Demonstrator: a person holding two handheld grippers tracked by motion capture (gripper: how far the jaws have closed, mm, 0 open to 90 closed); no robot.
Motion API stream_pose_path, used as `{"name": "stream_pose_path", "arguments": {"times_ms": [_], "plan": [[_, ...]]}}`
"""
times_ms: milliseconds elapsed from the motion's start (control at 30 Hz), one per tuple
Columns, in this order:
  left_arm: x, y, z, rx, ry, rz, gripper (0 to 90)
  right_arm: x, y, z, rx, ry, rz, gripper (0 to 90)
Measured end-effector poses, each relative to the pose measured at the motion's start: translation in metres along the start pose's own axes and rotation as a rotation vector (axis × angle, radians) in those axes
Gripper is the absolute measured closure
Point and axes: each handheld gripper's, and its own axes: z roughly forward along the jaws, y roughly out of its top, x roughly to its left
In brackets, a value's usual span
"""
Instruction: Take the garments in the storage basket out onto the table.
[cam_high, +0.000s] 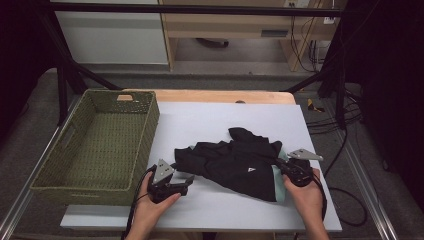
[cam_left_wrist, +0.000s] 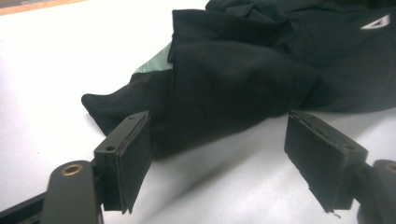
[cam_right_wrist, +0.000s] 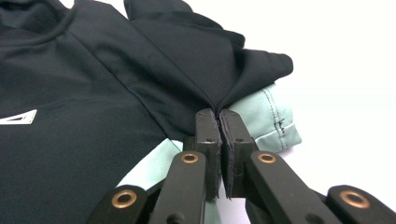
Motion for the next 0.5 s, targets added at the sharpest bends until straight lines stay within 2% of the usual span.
{"name": "stream_pose_path", "arguments": {"times_ms": [233,400,467,500], "plan": [[-0.002,0.000,0.001,0.005,-0.003,0.006,26.1,-0.012,-0.014,-0.027,-0.025,-0.039,0.039,87.9],[-0.002,0.000,0.001,0.006,-0.003,0.007,26.2,-0.023,-0.030,-0.039,-0.012,-0.083,0.080,87.9],[-0.003,0.000,0.001,0.007,-0.006,0.011,26.2,-0.027,-0.037,-0.040,-0.012,-0.081,0.116,87.8],[-0.003,0.000,0.002,0.009,-0.009,0.012,26.2,-0.028,-0.039,-0.039,-0.018,-0.073,0.115,87.7]]}}
